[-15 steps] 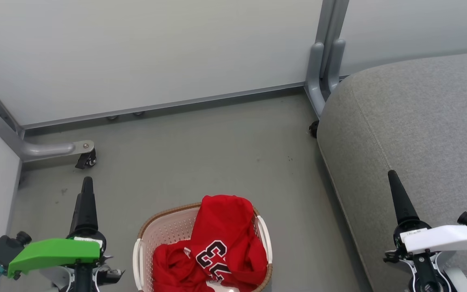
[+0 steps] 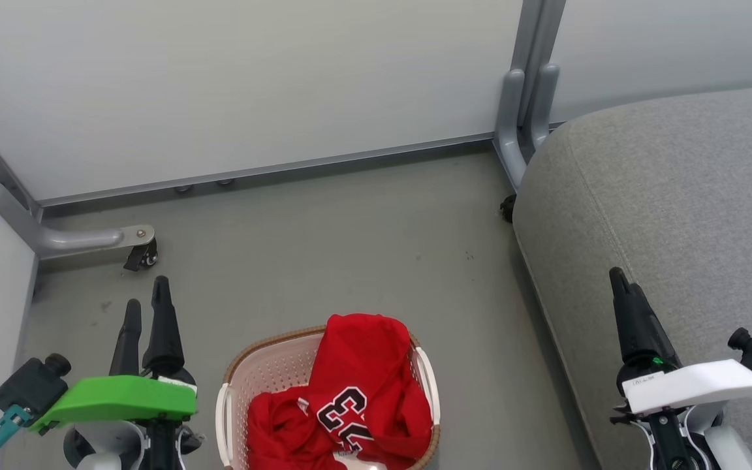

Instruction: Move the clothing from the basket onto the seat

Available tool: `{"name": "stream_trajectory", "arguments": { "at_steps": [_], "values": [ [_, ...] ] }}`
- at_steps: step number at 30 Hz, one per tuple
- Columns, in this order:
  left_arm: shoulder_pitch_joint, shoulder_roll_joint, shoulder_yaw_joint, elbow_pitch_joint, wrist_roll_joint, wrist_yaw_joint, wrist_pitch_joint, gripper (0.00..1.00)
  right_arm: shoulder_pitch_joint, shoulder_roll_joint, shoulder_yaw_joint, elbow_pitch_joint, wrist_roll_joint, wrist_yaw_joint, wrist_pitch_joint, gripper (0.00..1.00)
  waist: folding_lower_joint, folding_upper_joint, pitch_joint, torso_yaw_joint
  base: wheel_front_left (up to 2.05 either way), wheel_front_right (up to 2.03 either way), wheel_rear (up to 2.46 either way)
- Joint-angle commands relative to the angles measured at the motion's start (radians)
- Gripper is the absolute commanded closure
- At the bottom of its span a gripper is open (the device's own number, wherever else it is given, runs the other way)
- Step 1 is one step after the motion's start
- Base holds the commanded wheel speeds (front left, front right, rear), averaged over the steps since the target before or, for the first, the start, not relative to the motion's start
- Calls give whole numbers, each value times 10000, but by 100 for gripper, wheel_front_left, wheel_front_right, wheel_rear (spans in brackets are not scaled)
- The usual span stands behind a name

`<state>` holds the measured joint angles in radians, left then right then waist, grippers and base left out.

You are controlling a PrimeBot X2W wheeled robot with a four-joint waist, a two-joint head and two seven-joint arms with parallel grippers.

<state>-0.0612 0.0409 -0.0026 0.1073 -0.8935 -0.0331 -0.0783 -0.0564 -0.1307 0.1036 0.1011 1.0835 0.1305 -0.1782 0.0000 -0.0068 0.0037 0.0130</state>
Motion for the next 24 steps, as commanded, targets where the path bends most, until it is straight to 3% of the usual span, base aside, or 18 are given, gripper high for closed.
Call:
{"name": "stream_trajectory", "arguments": {
  "at_steps": [1,24],
  "values": [
    [-95,73,-73,-147,508,63,-106,0,-29,-8,-24,-203,-500,5,-79,0,0,25,-2,7,0,0,0],
    [-107,98,-782,185,3963,390,-770,0,-48,295,220,48,-4152,5,-374,0,0,38,24,111,0,0,0]
  ]
}}
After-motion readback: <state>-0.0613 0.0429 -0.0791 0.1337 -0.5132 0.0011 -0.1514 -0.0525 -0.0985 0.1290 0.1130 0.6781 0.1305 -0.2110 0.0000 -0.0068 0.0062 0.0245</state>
